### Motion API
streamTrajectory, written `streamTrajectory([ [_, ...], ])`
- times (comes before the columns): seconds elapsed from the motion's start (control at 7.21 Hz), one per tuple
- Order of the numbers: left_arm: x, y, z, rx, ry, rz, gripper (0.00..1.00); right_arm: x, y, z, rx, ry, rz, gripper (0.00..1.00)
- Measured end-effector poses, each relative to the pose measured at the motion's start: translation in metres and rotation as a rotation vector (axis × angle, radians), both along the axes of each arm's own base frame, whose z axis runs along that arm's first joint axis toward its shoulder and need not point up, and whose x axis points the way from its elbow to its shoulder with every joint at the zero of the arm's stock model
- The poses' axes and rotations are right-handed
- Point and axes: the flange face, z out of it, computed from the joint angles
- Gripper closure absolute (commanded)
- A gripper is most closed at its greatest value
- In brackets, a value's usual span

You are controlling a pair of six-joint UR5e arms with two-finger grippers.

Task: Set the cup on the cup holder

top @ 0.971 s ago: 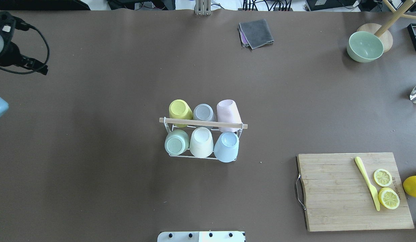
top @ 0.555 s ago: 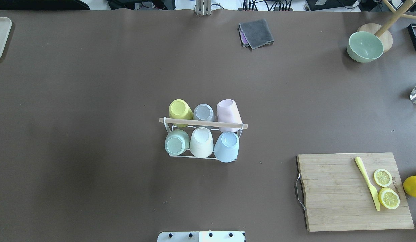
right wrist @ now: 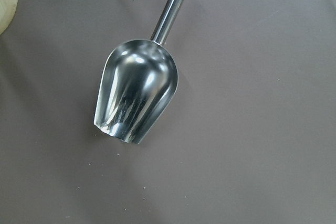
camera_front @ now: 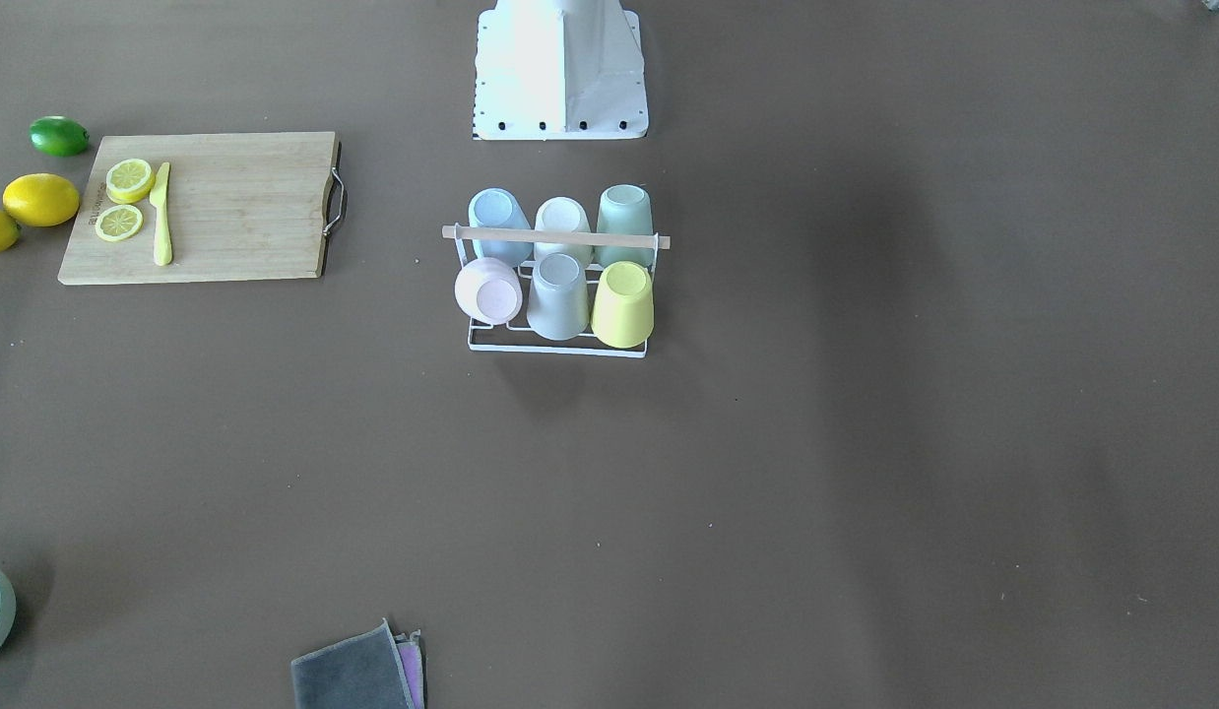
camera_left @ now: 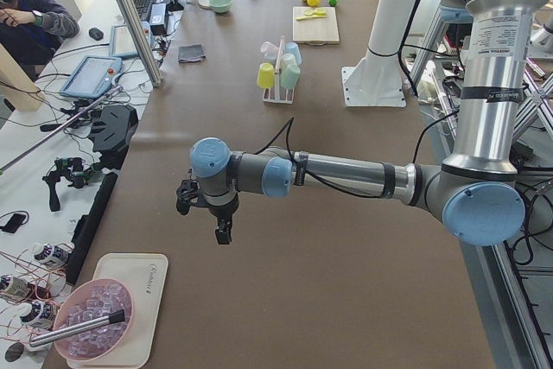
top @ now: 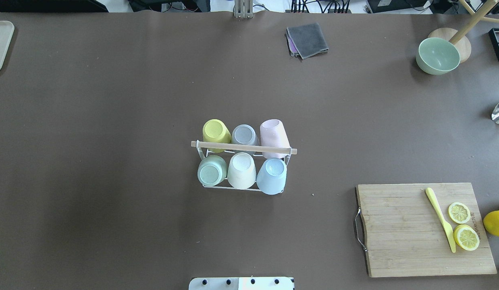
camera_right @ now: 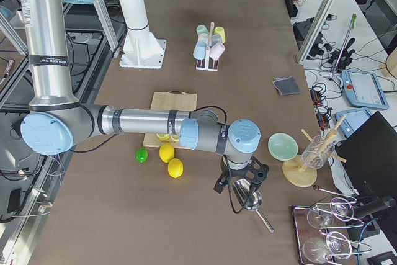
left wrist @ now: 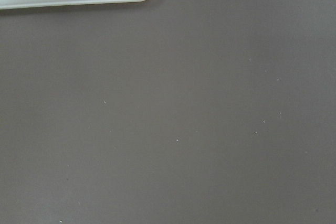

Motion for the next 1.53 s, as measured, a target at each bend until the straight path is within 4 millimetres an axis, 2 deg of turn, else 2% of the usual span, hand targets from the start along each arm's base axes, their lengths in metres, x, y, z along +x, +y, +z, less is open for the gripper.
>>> streamTrajectory([
  [0.28,-0.005,0.000,-0.004,-0.002,0.006,-0.008,0.02,0.001,0.013,-0.001,0.004,0.001,0.002,0.00],
  [0.56,-0.007,0.000,-0.004,-0.005,0.024,-0.011,0.02,0.001,0.015,0.000,0.001,0.001,0.003,0.00],
  [1.11,-0.009,0.005,0.004,-0.018,0.022,-0.014,0.02,0.001,0.017,0.001,0.000,0.001,0.002,0.00],
  [1.53,-0.011,0.004,0.016,-0.023,-0.043,-0.015,0.02,0.001,0.019,0.002,-0.002,0.000,0.002,0.00],
])
